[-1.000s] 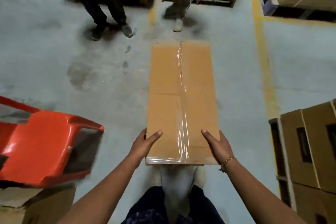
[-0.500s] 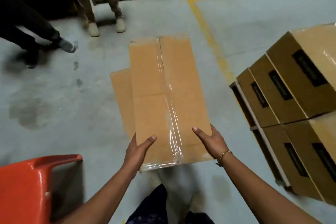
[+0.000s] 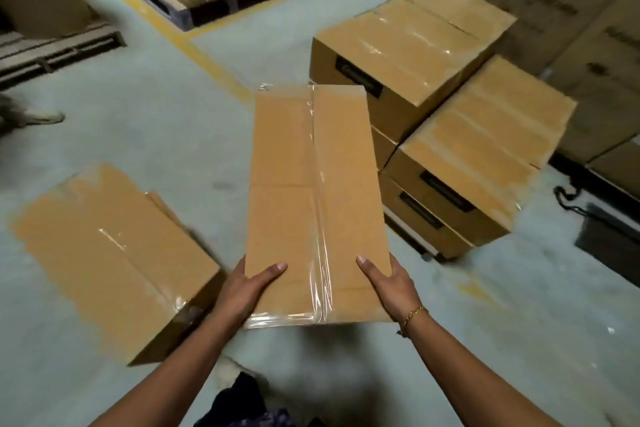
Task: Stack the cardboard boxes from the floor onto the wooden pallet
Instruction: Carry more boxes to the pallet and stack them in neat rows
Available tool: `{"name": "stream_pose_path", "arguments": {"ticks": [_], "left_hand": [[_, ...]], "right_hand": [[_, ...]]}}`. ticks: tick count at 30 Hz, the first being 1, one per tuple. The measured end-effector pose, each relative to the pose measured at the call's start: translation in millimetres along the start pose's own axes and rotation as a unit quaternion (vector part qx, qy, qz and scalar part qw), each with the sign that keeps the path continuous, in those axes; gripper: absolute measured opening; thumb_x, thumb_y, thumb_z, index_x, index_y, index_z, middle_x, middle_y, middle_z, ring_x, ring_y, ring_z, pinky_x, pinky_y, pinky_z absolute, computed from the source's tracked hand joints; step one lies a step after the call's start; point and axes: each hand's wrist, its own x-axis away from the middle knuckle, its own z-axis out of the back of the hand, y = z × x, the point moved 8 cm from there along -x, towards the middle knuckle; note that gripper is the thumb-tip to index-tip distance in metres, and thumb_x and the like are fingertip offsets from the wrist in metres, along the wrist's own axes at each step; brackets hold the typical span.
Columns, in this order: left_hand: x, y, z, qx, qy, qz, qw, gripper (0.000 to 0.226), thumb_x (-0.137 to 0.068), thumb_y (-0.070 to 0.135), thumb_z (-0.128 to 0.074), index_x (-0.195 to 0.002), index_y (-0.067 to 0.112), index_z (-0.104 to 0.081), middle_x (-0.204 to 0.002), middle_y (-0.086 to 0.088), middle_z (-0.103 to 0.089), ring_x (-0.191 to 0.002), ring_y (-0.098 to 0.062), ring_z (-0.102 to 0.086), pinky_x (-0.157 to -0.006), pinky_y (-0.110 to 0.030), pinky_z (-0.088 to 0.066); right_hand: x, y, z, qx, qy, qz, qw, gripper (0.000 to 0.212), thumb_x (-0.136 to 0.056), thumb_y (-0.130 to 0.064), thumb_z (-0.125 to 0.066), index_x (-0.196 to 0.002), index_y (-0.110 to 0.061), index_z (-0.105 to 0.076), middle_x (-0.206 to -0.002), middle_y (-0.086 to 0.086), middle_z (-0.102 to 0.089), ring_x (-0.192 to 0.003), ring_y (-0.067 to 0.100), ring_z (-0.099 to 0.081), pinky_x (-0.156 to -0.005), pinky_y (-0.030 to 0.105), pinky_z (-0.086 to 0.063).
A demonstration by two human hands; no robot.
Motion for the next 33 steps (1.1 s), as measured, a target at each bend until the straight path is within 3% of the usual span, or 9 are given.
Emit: {"name": "stream_pose_path", "arguments": {"ticks": [4,6,8,10,15,20,25,29,33], "left_hand": [[18,12,-107,-0.057,-0.060,-0.010,0.997,0.083,-0.049,0.076,-0.086,-0.117,0.031,-0.069,-0.102,0.011,-0.079,-0.097,-0.015,-0.075,-0.096,-0.045,-0.058],[31,23,-158,-0.089,-0.096,-0.019,0.991,0.078,-0.057,0.073,-0.086,-0.120,0.031,-0.068,-0.103,0.011,-0.077,-0.095,-0.014,-0.074,-0.093,-0.042,-0.058],[40,32,-203,-0.112,-0.130,-0.023,0.985,0.070,-0.065,0.069,-0.085,-0.122,0.032,-0.065,-0.106,0.010,-0.076,-0.095,-0.016,-0.074,-0.092,-0.043,-0.059],[44,40,-241,-0.130,-0.155,-0.026,0.979,0.072,-0.059,0.073,-0.083,-0.117,0.035,-0.064,-0.107,0.009,-0.076,-0.094,-0.016,-0.075,-0.092,-0.044,-0.059],[38,58,-331,-0.155,-0.204,-0.029,0.966,0.073,-0.065,0.070,-0.082,-0.126,0.033,-0.064,-0.110,0.010,-0.077,-0.095,-0.010,-0.074,-0.084,-0.034,-0.058],[13,74,-422,-0.169,-0.226,-0.021,0.959,0.074,-0.070,0.067,-0.082,-0.131,0.030,-0.062,-0.113,0.009,-0.075,-0.099,-0.013,-0.073,-0.085,-0.034,-0.057],[-20,104,-509,-0.190,-0.227,-0.018,0.955,0.090,-0.058,0.080,-0.072,-0.134,0.034,-0.057,-0.121,0.008,-0.072,-0.104,-0.015,-0.069,-0.096,-0.042,-0.056],[-37,140,-575,-0.195,-0.230,-0.010,0.953,0.089,-0.063,0.076,-0.069,-0.138,0.031,-0.054,-0.124,0.005,-0.069,-0.105,-0.015,-0.067,-0.094,-0.038,-0.054],[-60,166,-626,-0.185,-0.214,0.001,0.959,0.094,-0.060,0.081,-0.071,-0.139,0.032,-0.053,-0.126,0.005,-0.070,-0.108,-0.016,-0.068,-0.100,-0.044,-0.055]], "right_hand": [[27,64,101,-0.021,0.070,-0.029,0.997,0.051,-0.086,-0.067,-0.065,-0.127,-0.038,-0.058,-0.113,-0.009,-0.068,-0.104,0.018,-0.064,-0.087,0.033,-0.047],[38,92,146,-0.029,0.098,-0.044,0.994,0.047,-0.086,-0.068,-0.065,-0.123,-0.040,-0.058,-0.113,-0.010,-0.068,-0.104,0.018,-0.064,-0.088,0.033,-0.048],[45,116,182,-0.038,0.119,-0.059,0.990,0.042,-0.087,-0.067,-0.065,-0.119,-0.041,-0.059,-0.112,-0.010,-0.069,-0.104,0.018,-0.064,-0.089,0.034,-0.049],[47,136,213,-0.050,0.138,-0.069,0.987,0.040,-0.087,-0.067,-0.065,-0.116,-0.041,-0.061,-0.110,-0.011,-0.070,-0.105,0.018,-0.065,-0.088,0.033,-0.048],[31,173,280,-0.076,0.168,-0.092,0.979,0.042,-0.087,-0.066,-0.066,-0.120,-0.041,-0.060,-0.111,-0.013,-0.068,-0.106,0.016,-0.062,-0.093,0.033,-0.048],[-13,203,348,-0.087,0.178,-0.120,0.973,0.052,-0.084,-0.071,-0.065,-0.125,-0.039,-0.061,-0.113,-0.010,-0.068,-0.110,0.020,-0.064,-0.100,0.040,-0.052],[-74,212,421,-0.091,0.174,-0.136,0.971,0.061,-0.074,-0.077,-0.060,-0.122,-0.039,-0.059,-0.114,-0.007,-0.067,-0.108,0.022,-0.063,-0.098,0.045,-0.054],[-122,213,482,-0.079,0.171,-0.147,0.971,0.062,-0.084,-0.071,-0.062,-0.132,-0.031,-0.061,-0.119,-0.004,-0.067,-0.109,0.025,-0.063,-0.096,0.044,-0.054],[-176,207,538,-0.056,0.155,-0.135,0.977,0.063,-0.087,-0.068,-0.061,-0.137,-0.029,-0.060,-0.119,-0.005,-0.063,-0.109,0.024,-0.060,-0.094,0.039,-0.050]]}}
